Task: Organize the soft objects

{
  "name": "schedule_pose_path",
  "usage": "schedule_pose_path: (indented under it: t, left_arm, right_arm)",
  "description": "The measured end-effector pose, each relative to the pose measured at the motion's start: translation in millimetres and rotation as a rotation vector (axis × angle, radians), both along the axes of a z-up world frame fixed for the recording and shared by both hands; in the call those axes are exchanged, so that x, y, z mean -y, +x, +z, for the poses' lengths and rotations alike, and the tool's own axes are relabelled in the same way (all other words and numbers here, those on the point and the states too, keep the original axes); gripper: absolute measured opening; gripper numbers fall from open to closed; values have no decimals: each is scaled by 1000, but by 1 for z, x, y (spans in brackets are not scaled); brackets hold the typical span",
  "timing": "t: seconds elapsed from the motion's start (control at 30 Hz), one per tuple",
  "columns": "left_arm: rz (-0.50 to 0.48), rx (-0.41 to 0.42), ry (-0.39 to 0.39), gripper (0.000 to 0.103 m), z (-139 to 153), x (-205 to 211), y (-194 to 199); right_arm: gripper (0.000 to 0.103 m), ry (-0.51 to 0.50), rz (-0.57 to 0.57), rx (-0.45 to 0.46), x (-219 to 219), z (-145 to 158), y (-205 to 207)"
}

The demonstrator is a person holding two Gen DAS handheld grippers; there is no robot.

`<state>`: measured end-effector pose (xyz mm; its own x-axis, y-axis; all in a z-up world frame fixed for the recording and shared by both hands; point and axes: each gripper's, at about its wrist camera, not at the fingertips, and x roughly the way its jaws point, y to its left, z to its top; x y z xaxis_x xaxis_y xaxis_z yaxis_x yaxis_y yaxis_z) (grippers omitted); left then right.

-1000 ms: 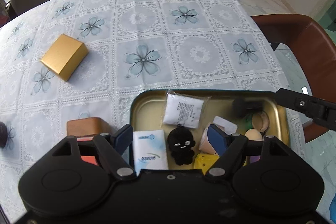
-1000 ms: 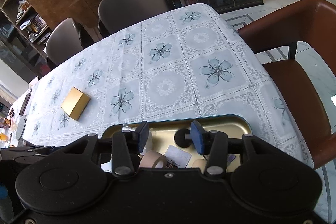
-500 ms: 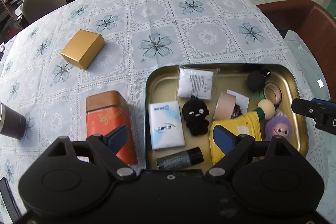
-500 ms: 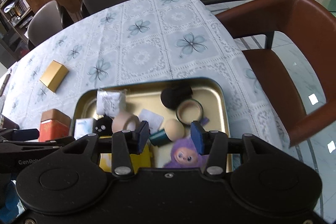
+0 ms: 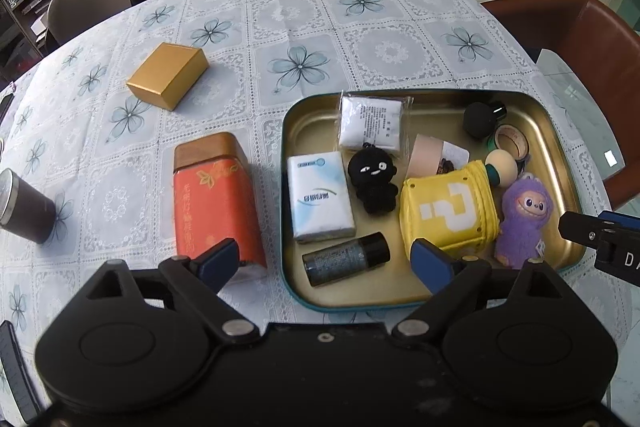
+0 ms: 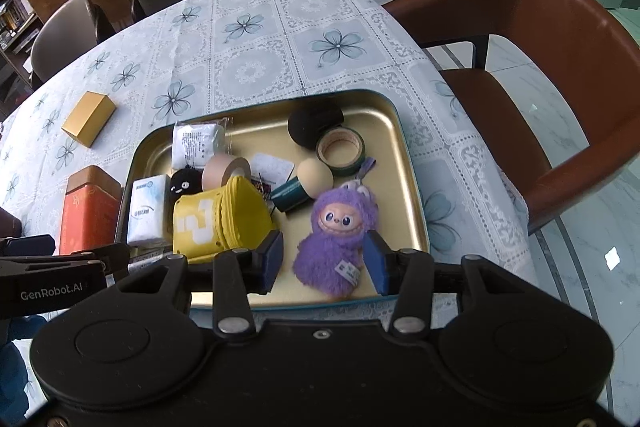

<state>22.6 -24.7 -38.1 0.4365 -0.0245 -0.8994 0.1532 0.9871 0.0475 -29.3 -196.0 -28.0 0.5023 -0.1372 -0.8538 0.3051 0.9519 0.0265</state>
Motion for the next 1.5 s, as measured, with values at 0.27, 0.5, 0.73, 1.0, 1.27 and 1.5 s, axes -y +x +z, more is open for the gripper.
schedule_pose_path:
  t: [0.27,0.5,0.73,1.0,1.27,1.5]
  left_arm:
    - [29,-40,-24,93,-6,-16,-12]
    - [32,-49,-21,93,-9,-19,-25]
    - [32,-50,-19,93,-8,-18,-32]
    - [42,-47,-22,93,-6,-18,-37]
    - [57,-55,-23,93,-7,-19,-38]
    - [60,-54,-19,94,-7,-19,-38]
  right_arm:
    - [47,-21,11,-13,-16,-2,-9]
    - [46,-35,28,-14,-28,-3,-13]
    - [46,-36,26,-9,-29,-1,-16]
    - [46,-55,32,-21,-30,-2,-17]
    - [46,-56,42,-31,-29,-2,-17]
    - [46,-54,41,-33,-27,-3,-17]
